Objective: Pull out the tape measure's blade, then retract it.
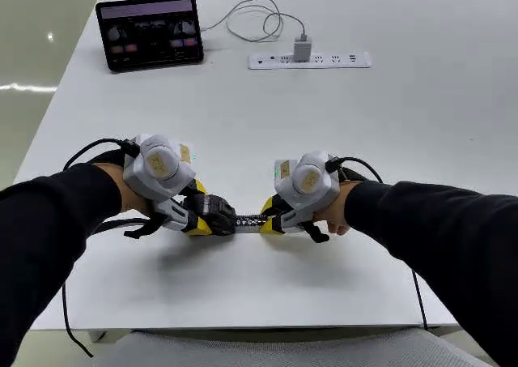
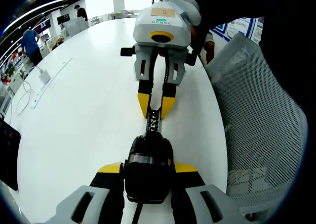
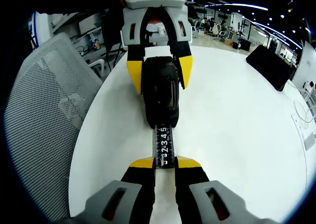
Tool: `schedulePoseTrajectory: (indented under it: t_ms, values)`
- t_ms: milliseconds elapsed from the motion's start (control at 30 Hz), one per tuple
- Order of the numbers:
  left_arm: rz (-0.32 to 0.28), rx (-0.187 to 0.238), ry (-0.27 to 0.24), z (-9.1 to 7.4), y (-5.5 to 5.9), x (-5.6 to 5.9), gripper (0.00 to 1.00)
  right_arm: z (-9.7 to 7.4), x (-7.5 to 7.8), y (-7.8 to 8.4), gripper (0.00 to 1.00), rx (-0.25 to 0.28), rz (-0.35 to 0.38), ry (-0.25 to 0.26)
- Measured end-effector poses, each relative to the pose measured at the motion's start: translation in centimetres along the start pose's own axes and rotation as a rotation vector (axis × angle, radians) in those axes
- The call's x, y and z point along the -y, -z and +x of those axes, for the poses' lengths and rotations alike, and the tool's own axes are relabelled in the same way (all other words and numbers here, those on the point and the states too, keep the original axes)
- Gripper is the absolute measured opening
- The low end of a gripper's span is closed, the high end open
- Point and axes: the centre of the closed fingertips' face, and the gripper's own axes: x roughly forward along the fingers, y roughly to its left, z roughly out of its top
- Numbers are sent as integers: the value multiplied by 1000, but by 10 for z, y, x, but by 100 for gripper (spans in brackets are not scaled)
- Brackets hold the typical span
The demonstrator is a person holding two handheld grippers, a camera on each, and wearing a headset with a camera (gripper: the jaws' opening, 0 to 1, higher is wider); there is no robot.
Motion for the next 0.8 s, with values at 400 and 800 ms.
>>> schedulePoseTrajectory:
  t_ms: [400, 800]
  values:
    - [-5, 0, 3, -1, -1, 2, 32, -4, 0, 5, 9, -3, -2, 6]
    - [-8, 1, 0, 0, -1, 2, 32, -9, -1, 11, 9, -9, -3, 12]
